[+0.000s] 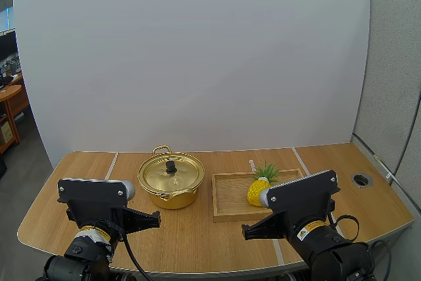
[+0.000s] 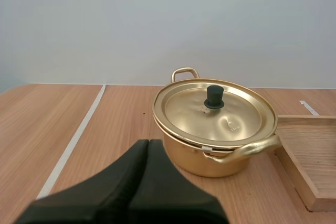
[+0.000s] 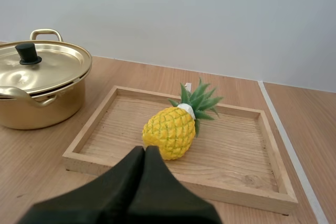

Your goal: Open the pot, put the pineapple inside, and close it

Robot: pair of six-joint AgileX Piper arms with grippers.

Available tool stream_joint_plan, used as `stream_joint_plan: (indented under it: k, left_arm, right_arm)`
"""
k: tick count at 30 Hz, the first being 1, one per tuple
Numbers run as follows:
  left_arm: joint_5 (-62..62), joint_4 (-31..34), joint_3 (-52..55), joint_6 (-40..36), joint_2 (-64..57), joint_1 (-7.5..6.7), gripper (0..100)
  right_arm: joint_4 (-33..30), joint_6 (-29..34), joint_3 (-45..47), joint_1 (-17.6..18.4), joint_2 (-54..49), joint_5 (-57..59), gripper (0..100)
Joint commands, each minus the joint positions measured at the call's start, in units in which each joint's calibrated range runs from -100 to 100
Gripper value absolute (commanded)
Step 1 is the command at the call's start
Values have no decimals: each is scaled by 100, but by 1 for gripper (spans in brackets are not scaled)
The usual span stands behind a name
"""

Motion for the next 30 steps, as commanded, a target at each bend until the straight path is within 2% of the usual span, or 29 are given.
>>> stream_joint_plan:
  k: [1, 19, 25, 30]
  left_arm:
    - [-196, 16, 13, -45, -26, 23, 0]
    - [-195, 16, -46, -45, -26, 23, 0]
    - [267, 16, -974, -45, -26, 23, 0]
    - [978, 76, -1879, 217, -26, 23, 0]
  right_arm:
    - [18, -7, 23, -22, -34, 11, 0]
    - [-64, -7, -17, -22, -34, 29, 0]
    - [-74, -7, -1171, -22, -34, 913, 0]
    - [-105, -7, -2088, -22, -34, 1129, 0]
